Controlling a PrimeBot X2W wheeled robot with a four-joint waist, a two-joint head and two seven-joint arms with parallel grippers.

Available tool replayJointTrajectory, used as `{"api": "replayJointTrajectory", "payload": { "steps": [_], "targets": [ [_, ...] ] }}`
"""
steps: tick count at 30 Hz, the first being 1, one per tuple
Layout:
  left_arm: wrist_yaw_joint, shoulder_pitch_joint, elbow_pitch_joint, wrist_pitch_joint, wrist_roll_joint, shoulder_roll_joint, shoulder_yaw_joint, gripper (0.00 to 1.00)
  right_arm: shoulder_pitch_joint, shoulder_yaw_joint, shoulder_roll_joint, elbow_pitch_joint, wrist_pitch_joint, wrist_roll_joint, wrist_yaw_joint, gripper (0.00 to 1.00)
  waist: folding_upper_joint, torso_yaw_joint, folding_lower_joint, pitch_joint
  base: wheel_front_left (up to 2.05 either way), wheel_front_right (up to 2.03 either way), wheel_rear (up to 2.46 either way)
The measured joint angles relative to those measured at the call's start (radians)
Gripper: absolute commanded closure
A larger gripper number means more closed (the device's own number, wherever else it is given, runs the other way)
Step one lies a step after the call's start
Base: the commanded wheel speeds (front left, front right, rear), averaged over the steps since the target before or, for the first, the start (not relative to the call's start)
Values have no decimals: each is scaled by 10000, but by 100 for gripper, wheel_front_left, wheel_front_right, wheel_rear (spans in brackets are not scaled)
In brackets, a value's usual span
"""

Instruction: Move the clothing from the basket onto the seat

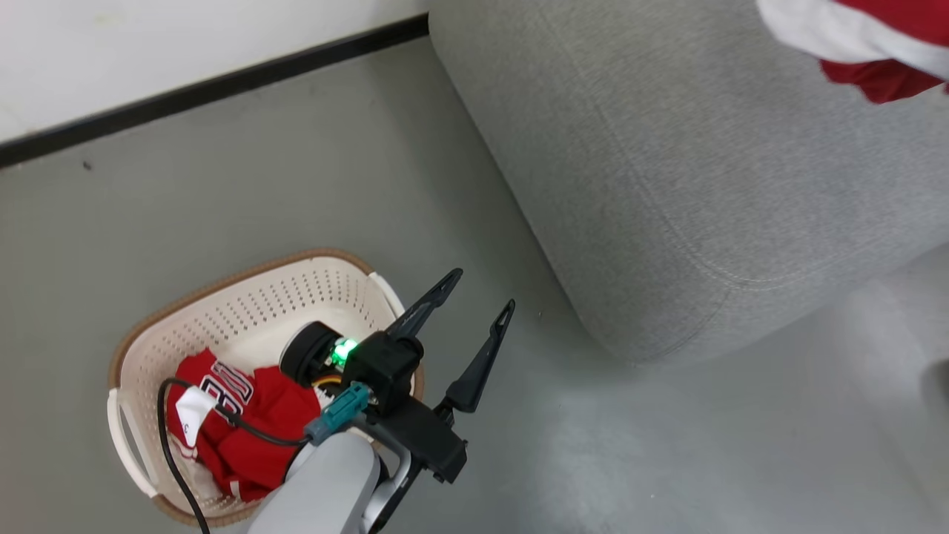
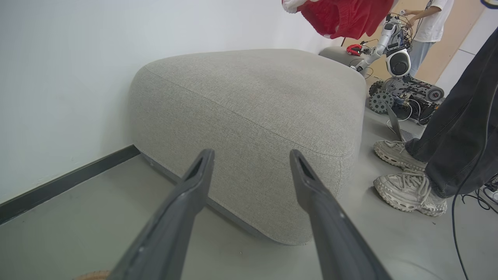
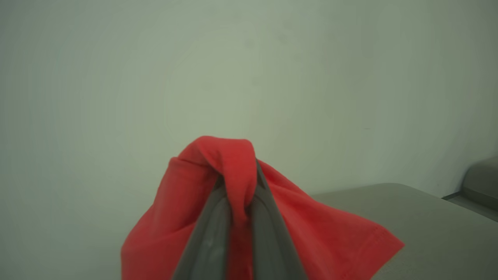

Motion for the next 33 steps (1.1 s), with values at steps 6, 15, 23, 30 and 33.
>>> {"api": "replayJointTrajectory", "payload": {
  "steps": [6, 15, 23, 30, 33],
  "targets": [
    [0, -422, -75, 0, 71, 128, -324, 0, -780, -575, -303, 617, 2, 115, -46, 100, 0, 349, 0, 666, 0, 0, 0],
    [0, -963, -234, 0, 69, 253, -458, 0, -1939, -1227, -757, 1264, 0, 326, -151, 100, 1, 893, 2, 1719, 0, 0, 0],
    [0, -1405, -345, 0, 69, 316, -546, 0, -2636, -1463, -1024, 1875, 0, 274, -510, 100, 1, 1374, 1, 2666, 0, 0, 0],
    [0, -1564, -343, 0, 52, 378, -523, 0, -2825, -2142, -1032, 2592, 0, 474, -1057, 100, 1, 1828, 0, 3356, 0, 0, 0],
    [0, -1571, -337, 0, 10, 391, -539, 0, -3016, -2510, -1005, 2872, 0, 792, -1335, 100, 1, 1989, 0, 3617, 0, 0, 0]
  ]
}}
